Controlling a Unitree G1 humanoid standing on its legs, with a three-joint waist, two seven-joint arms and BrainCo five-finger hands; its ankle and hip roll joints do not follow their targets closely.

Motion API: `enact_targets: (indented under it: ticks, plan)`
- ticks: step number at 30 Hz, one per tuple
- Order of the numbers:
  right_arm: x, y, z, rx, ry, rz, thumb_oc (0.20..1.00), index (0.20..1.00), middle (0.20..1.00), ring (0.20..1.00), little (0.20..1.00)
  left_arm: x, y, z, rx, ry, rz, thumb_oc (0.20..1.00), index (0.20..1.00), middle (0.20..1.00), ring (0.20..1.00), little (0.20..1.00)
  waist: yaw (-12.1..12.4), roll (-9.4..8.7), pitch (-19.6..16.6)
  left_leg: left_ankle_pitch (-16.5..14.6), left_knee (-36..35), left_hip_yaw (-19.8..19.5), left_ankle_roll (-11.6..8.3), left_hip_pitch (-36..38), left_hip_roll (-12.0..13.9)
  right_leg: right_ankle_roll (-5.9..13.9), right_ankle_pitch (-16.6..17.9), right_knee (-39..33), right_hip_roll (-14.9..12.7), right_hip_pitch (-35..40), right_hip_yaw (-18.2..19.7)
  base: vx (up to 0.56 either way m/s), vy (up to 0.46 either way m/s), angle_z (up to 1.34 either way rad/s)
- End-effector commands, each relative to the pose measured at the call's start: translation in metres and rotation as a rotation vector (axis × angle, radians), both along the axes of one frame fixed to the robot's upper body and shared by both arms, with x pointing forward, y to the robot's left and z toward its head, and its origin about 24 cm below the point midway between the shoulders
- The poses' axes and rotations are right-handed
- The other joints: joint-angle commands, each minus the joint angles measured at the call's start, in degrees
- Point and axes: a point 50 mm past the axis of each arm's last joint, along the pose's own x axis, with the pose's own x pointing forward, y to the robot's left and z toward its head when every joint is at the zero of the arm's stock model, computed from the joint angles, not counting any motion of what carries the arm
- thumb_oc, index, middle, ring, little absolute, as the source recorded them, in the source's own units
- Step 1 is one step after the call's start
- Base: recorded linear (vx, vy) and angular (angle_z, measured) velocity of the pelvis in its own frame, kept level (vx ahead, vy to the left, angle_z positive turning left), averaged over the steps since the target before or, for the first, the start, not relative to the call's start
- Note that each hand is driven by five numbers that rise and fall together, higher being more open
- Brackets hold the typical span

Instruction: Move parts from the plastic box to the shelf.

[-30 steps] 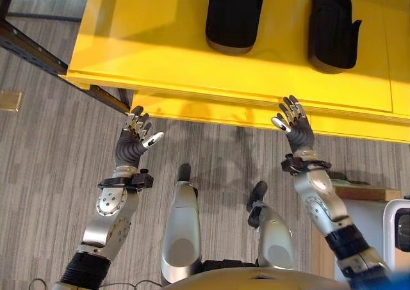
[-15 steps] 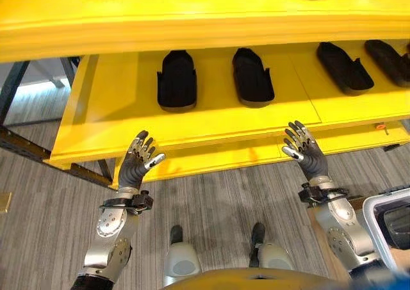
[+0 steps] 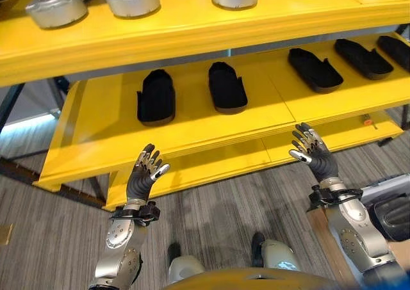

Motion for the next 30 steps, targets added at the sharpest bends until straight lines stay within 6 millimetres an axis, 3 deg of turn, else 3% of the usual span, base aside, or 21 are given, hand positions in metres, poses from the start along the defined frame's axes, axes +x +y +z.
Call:
enact_targets:
  ticks: [1,2,3,4,5,6,7,13,18,23,24,26,27,28,29,30]
  plan:
    - [0.006,0.003,0.028,0.029,-0.168,-0.023,1.0,1.0,1.0,1.0,1.0,0.004,0.007,0.026,0.06,-0.129,0.0,1.0,1.0,1.0,1.0,1.0,-0.7,-1.87,0.2,-2.3,1.1,-1.7,-5.44,-3.1,-1.6,2.46,1.2,-14.5,0.8,14.1,0.9,0.05,-0.067,0.19]
    - [0.006,0.006,0.026,0.043,-0.167,-0.015,1.0,1.0,1.0,1.0,1.0,0.002,0.007,0.026,0.058,-0.13,0.01,1.0,1.0,1.0,1.0,1.0,0.7,-2.71,0.0,-6.4,1.8,-7.5,-3.74,-4.7,-9.1,2.86,2.9,-17.1,0.7,14.4,1.8,0.04,-0.016,-0.17]
    - [0.005,0.008,0.025,0.049,-0.162,-0.007,1.0,1.0,1.0,1.0,1.0,0.0,0.008,0.025,0.06,-0.128,0.012,1.0,1.0,1.0,1.0,1.0,1.2,-3.05,-0.2,-7.7,1.2,-9.3,-3.12,-4.5,-11.5,3.01,3.5,-18.1,0.8,14.6,1.9,0.06,-0.017,-0.3]
    - [0.006,0.01,0.022,0.059,-0.151,-0.004,1.0,1.0,1.0,1.0,1.0,-0.001,0.006,0.026,0.058,-0.132,0.01,1.0,1.0,1.0,1.0,1.0,2.2,-3.51,-0.2,-9.0,1.0,-12.9,-2.35,-4.7,-15.6,3.32,4.4,-18.7,1.0,14.3,2.6,0.06,0.021,-0.19]
    - [0.008,0.013,0.021,0.07,-0.152,0.003,1.0,1.0,1.0,1.0,1.0,-0.001,0.006,0.028,0.058,-0.143,0.008,1.0,1.0,1.0,1.0,1.0,3.7,-3.53,-0.3,-8.7,-0.5,-19.6,-1.96,-5.6,-20.6,3.59,5.2,-19.0,1.9,13.5,3.9,0.04,0.023,-0.26]
    - [0.008,0.013,0.021,0.07,-0.152,0.003,1.0,1.0,1.0,1.0,1.0,-0.001,0.006,0.028,0.058,-0.144,0.008,1.0,1.0,1.0,1.0,1.0,3.5,-3.55,-0.3,-8.7,-0.5,-19.7,-1.94,-5.6,-20.6,3.61,5.2,-19.0,1.9,13.5,3.8,0.05,0.072,-0.86]
    - [0.011,0.019,0.02,0.083,-0.148,0.026,1.0,1.0,1.0,1.0,1.0,-0.002,0.006,0.028,0.051,-0.144,0.006,1.0,1.0,1.0,1.0,1.0,4.0,-3.6,-0.5,-9.6,-1.0,-23.4,-0.99,-4.6,-22.3,3.64,5.2,-18.6,2.6,12.6,5.3,0.06,0.092,-1.09]
    - [0.006,0.022,0.013,0.124,-0.116,0.032,1.0,1.0,1.0,1.0,1.0,-0.001,-0.002,0.025,0.027,-0.138,-0.026,1.0,1.0,1.0,1.0,1.0,3.0,-4.09,-2.0,-10.1,-3.7,-20.8,0.19,-1.6,-21.5,3.97,5.9,-20.6,2.4,14.0,7.1,0.08,0.119,-0.57]
    - [0.009,0.035,0.005,0.158,-0.07,0.064,1.0,1.0,1.0,1.0,1.0,-0.003,-0.001,0.024,0.027,-0.13,-0.017,1.0,1.0,1.0,1.0,1.0,2.8,-5.16,-3.0,-13.5,-3.7,-15.8,2.51,1.4,-21.5,5.86,6.9,-20.1,0.8,14.3,11.3,0.09,0.16,-0.61]
    - [0.016,0.047,0.007,0.183,-0.066,0.085,1.0,1.0,1.0,1.0,1.0,0.007,0.002,0.032,0.048,-0.162,0.018,1.0,1.0,1.0,1.0,1.0,2.0,-4.89,-2.1,-17.3,-1.3,-9.7,4.96,3.4,-21.8,7.86,6.9,-13.1,-0.4,10.3,15.9,0.02,0.181,-0.81]
    - [0.02,0.054,0.011,0.19,-0.081,0.106,1.0,1.0,1.0,1.0,1.0,0.009,0.004,0.036,0.058,-0.175,0.023,1.0,1.0,1.0,1.0,1.0,1.7,-4.55,-0.5,-18.3,-0.6,-7.5,5.67,4.2,-21.3,9.19,8.0,-8.1,-0.8,7.4,15.1,-0.07,0.162,-1.0]
    - [0.022,0.058,0.014,0.196,-0.089,0.119,1.0,1.0,1.0,1.0,1.0,0.009,0.005,0.037,0.071,-0.175,0.032,1.0,1.0,1.0,1.0,1.0,2.0,-4.0,0.7,-19.3,-0.5,-5.3,6.09,5.7,-20.8,10.17,8.9,-4.5,-2.8,5.7,10.7,0.0,0.13,-1.35]
    - [0.026,0.069,0.015,0.198,-0.087,0.143,1.0,1.0,1.0,1.0,1.0,0.006,0.007,0.037,0.073,-0.165,0.047,1.0,1.0,1.0,1.0,1.0,3.4,-3.03,1.2,-20.6,-1.5,-1.2,5.72,8.5,-19.9,10.04,11.8,-5.3,-10.1,5.8,-0.3,0.05,0.075,-1.52]
    - [0.026,0.069,0.015,0.198,-0.087,0.143,1.0,1.0,1.0,1.0,1.0,0.006,0.007,0.037,0.073,-0.165,0.047,1.0,1.0,1.0,1.0,1.0,3.4,-3.02,1.2,-20.6,-1.5,-1.2,5.72,8.5,-19.8,10.04,11.8,-5.3,-10.1,5.9,-0.4,0.11,-0.012,-1.56]
    - [0.028,0.072,0.015,0.177,-0.086,0.159,1.0,1.0,1.0,1.0,1.0,0.004,0.009,0.035,0.059,-0.158,0.054,1.0,1.0,1.0,1.0,1.0,4.4,-2.63,0.9,-22.4,-1.5,2.0,4.45,9.9,-18.5,11.15,13.9,-8.5,-15.1,5.7,-7.6,0.03,-0.051,-1.22]
    - [0.028,0.072,0.015,0.175,-0.087,0.159,1.0,1.0,1.0,1.0,1.0,0.004,0.009,0.035,0.058,-0.159,0.054,1.0,1.0,1.0,1.0,1.0,4.3,-2.68,1.2,-21.8,-1.2,2.5,4.62,9.6,-18.6,10.53,14.9,-9.4,-15.2,5.9,-8.5,0.1,-0.091,-1.19]
